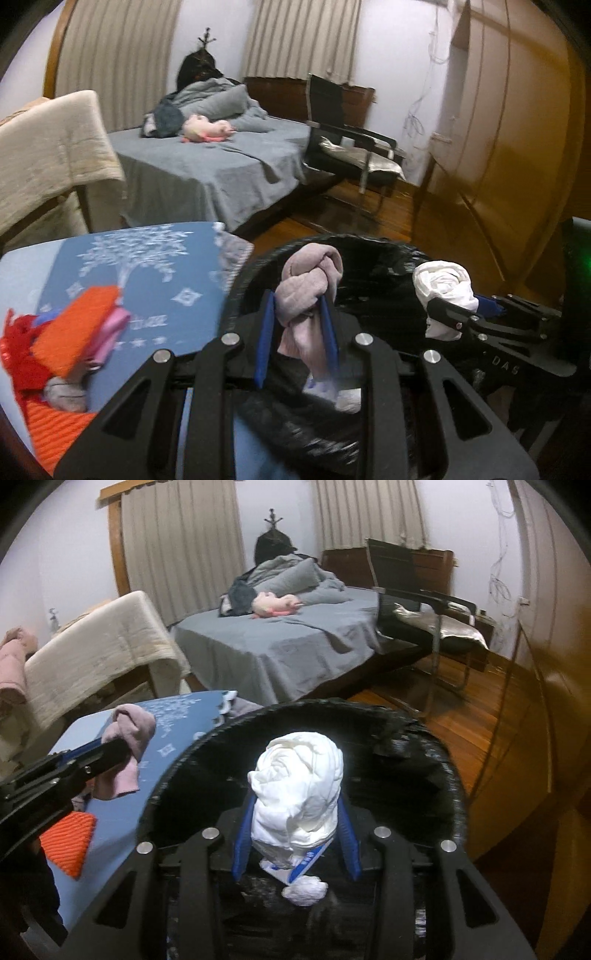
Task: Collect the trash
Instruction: 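Carry the pink cloth and tissue over the bin and release both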
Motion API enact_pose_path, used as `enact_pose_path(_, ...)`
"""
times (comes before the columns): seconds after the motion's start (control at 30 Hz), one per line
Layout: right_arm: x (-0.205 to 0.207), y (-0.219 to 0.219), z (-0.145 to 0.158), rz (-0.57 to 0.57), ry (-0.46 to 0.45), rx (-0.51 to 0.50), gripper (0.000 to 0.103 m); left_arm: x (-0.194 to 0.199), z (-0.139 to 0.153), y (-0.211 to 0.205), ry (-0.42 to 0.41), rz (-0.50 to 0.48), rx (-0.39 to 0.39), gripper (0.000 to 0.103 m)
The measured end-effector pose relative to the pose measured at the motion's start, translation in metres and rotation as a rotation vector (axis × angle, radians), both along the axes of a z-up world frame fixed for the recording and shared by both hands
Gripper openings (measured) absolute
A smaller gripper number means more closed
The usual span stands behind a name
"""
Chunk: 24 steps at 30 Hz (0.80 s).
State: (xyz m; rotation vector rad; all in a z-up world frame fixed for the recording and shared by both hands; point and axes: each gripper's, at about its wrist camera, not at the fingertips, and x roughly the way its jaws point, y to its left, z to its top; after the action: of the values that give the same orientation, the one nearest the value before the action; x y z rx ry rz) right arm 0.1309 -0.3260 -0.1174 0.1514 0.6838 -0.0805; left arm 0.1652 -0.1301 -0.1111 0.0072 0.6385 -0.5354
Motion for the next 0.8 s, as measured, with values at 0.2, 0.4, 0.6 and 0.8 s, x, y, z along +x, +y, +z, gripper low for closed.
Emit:
enact_pose_path(0.2, -0.006, -0.017, -0.007, -0.044, 0.012, -0.003, 0.051, 0.004, -0.007, -0.026, 0.008, -0.067, -0.007, 0.034)
enact_pose_path(0.4, -0.012, -0.022, -0.006, -0.065, -0.003, -0.015, 0.069, 0.001, -0.004, -0.013, -0.023, -0.032, 0.001, 0.059)
enact_pose_path(0.6, -0.01, -0.008, 0.002, -0.063, -0.037, -0.036, 0.097, -0.001, 0.006, 0.028, -0.052, 0.077, 0.015, 0.086)
enact_pose_path(0.8, 0.001, 0.018, 0.007, -0.022, -0.049, -0.03, 0.097, -0.006, 0.011, 0.081, -0.053, 0.211, 0.042, 0.092)
